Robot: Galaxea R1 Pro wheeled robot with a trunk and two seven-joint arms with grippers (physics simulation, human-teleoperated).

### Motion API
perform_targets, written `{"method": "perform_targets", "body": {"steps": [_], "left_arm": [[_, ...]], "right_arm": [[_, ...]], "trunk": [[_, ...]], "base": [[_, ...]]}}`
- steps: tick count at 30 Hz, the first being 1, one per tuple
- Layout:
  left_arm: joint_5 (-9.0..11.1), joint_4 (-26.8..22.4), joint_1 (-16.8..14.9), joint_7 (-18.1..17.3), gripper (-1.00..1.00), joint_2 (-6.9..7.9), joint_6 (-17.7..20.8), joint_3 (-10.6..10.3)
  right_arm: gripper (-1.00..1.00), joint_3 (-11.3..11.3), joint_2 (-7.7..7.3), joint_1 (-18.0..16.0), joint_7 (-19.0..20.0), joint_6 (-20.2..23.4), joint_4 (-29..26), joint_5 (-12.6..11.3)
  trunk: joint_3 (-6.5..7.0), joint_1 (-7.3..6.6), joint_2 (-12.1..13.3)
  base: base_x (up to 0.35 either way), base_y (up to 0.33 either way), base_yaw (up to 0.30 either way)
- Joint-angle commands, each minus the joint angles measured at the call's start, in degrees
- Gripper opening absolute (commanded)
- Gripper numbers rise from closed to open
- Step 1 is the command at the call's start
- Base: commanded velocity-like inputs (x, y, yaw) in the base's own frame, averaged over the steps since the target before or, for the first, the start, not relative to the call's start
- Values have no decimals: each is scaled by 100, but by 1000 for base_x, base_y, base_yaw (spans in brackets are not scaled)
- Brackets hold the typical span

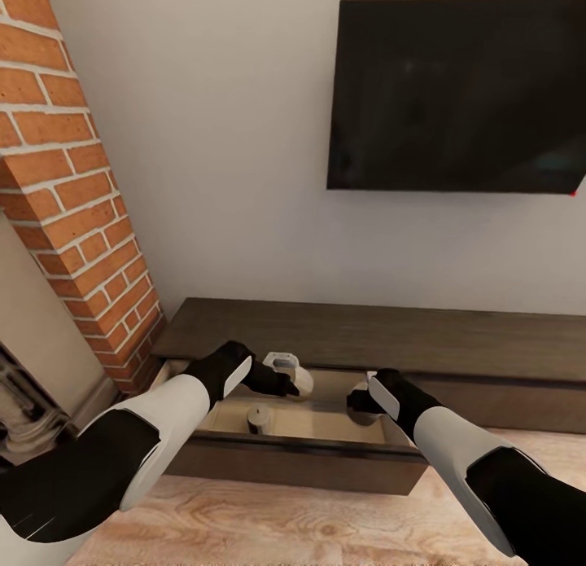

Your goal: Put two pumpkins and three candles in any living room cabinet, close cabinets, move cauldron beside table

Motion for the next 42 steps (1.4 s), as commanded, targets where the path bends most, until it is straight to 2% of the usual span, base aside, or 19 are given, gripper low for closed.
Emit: {"method": "perform_targets", "body": {"steps": [1,13,28,42], "left_arm": [[39,-1,-6,-1,-100,0,24,-16],[39,-1,-4,-1,-100,0,23,-16],[39,-1,-6,8,-100,0,23,-16],[52,34,-4,-6,-100,0,46,-16]], "right_arm": [[-100,40,-3,-4,-46,18,-12,-55],[-100,40,19,-4,-46,18,44,-55],[-100,44,32,-4,-46,9,76,-55],[-100,48,33,-4,-46,9,94,-55]], "trunk": [[-32,22,-45],[-355,285,-526],[-417,285,-526],[-417,285,-526]], "base": [[0,0,63],[0,0,62],[8,-4,5],[223,-102,0]]}}
